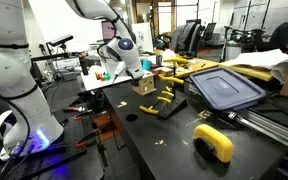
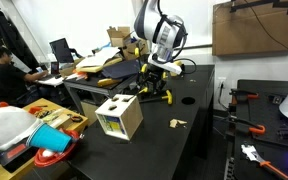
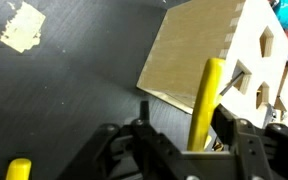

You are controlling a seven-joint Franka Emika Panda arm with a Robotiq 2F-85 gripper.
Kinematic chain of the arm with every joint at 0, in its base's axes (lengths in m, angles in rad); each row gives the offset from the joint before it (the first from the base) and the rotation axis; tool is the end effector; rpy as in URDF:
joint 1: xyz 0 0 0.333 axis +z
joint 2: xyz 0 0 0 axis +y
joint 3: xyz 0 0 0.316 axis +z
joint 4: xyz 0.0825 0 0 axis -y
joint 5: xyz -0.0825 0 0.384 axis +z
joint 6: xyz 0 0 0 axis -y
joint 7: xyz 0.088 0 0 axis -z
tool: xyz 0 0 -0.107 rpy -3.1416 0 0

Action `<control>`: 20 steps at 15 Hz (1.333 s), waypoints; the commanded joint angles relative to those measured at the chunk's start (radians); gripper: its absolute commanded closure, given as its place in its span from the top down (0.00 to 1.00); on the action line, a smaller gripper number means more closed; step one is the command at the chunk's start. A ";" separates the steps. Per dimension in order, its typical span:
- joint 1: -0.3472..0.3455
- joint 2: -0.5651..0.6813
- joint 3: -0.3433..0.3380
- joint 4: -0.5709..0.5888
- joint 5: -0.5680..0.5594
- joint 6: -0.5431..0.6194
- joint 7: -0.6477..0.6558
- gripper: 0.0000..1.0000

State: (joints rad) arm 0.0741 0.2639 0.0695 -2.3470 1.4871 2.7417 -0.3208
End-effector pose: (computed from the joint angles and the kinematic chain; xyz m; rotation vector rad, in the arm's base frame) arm 0.4980 0.0333 0.2138 -2.2524 1.1163 -0.1867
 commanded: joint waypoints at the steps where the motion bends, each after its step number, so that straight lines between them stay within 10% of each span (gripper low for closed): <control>1: -0.005 -0.010 0.005 -0.001 0.073 0.002 -0.068 0.34; 5: -0.004 -0.023 0.004 -0.007 0.106 -0.003 -0.107 0.03; 10: 0.009 -0.056 0.004 -0.016 0.050 0.008 -0.067 0.02; 20: 0.053 -0.193 -0.012 -0.086 -0.742 -0.041 0.414 0.02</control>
State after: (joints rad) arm 0.1166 0.1480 0.0683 -2.3917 0.9314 2.7406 -0.0473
